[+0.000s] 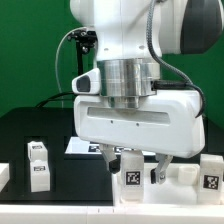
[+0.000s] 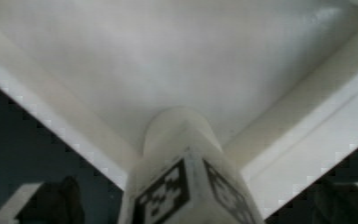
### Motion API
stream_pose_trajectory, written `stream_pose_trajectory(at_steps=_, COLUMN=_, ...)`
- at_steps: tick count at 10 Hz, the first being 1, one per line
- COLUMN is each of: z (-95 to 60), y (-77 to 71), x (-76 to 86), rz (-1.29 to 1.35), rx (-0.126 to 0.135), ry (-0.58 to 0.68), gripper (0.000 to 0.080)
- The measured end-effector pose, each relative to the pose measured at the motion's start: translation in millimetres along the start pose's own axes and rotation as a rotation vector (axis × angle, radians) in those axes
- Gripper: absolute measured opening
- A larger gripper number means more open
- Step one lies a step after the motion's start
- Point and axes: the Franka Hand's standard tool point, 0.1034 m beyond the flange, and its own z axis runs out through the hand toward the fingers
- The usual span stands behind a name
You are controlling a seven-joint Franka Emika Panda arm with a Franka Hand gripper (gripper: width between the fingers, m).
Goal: Assemble square table
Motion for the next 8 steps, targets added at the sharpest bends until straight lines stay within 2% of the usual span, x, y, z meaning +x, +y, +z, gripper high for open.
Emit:
stream_pose_trajectory(at_steps=1, z=-7.4, y=3.3, x=5.6, rz=-0.236, rx=0.007, ry=0.011, gripper=0.0649)
stream_pose_trajectory(at_steps=2, z=-8.3, y=2.9, x=5.5, rz=-0.244, rx=0.019, ry=0.009, gripper=0.0649)
stream_pose_trajectory(at_steps=3, z=-5.5, y=2.1, x=3.8, rz=-0.189, rx=0.015, ry=0.005, gripper=0.0649)
stream_pose_trajectory(at_steps=4, z=-5.5, y=2.8, x=4.2, rz=-0.201, rx=0.013, ry=0.006, gripper=0.0536)
stream_pose_trajectory(at_steps=5, z=-5.4, y=3.0, x=4.3, rz=-0.199, rx=0.013, ry=0.006, gripper=0.0353)
stream_pose_trajectory(at_steps=6, z=-5.2, y=2.4, x=3.9, rz=-0.116, rx=0.016, ry=0.005, gripper=0.0353)
stream_pose_trajectory(at_steps=7, z=-5.0, y=2.4, x=3.8, rz=-0.037, rx=0.016, ry=0.004, gripper=0.0282)
stream_pose_trajectory(at_steps=8, z=-4.8, y=2.4, x=3.9, rz=0.025, rx=0.016, ry=0.003, gripper=0.0282)
